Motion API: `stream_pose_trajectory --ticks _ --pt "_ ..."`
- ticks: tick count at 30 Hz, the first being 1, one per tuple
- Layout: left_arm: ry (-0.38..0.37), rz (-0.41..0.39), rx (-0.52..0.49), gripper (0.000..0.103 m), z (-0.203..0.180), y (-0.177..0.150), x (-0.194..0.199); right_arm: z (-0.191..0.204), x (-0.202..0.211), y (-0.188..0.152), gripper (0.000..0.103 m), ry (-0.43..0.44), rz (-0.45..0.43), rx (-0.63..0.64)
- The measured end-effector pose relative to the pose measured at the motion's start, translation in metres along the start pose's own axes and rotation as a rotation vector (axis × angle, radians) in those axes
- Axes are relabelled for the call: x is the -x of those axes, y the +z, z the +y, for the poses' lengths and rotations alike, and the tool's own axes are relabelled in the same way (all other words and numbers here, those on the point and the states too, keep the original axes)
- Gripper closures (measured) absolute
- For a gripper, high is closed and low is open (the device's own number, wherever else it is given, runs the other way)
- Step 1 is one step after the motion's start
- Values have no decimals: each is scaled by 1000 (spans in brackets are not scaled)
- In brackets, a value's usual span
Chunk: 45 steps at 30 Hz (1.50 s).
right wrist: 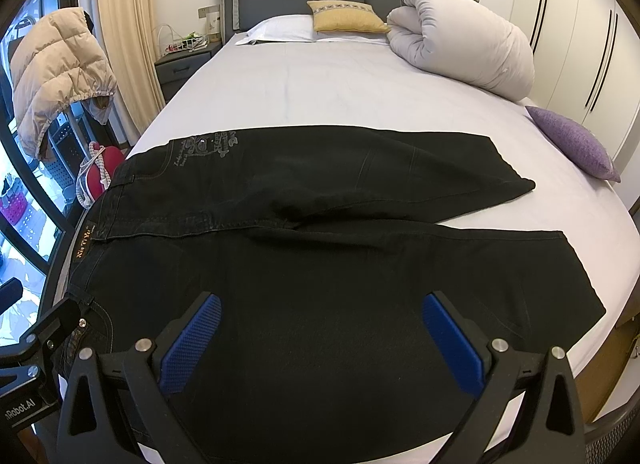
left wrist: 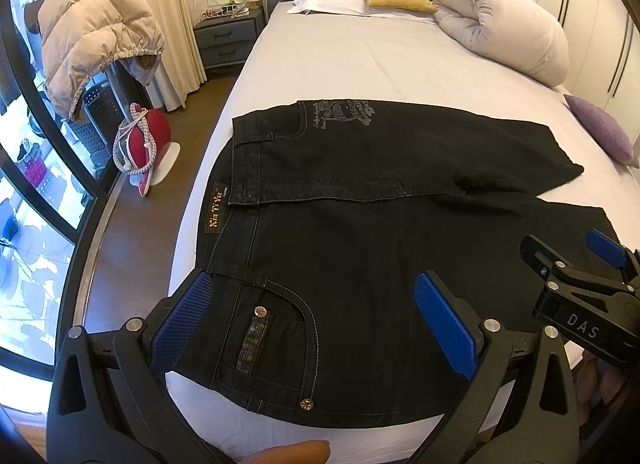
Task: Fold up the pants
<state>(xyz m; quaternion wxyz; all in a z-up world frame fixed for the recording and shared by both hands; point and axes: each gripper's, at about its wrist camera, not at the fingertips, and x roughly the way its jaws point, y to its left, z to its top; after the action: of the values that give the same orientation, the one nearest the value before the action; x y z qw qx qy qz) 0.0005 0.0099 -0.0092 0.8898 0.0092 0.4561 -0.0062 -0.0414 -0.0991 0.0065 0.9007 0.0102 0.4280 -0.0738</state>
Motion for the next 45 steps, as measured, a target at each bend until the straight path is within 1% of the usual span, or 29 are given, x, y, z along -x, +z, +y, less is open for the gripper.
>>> stream_pose_trajectory --ticks 19,36,39,42,45 --pt "-5 13 7 0 4 0 -5 1 -1 -1 0 0 3 0" --pt "-2 9 2 0 1 1 -4 1 -2 1 0 1 5 0" --pt "-9 8 4 0 1 1 -4 1 -3 -5 0 1 6 -1" --pt "0 -3 5 0 0 2 -2 1 -3 -2 0 1 6 0" --pt "4 -37 3 0 -2 1 3 2 -4 -5 0 1 5 1"
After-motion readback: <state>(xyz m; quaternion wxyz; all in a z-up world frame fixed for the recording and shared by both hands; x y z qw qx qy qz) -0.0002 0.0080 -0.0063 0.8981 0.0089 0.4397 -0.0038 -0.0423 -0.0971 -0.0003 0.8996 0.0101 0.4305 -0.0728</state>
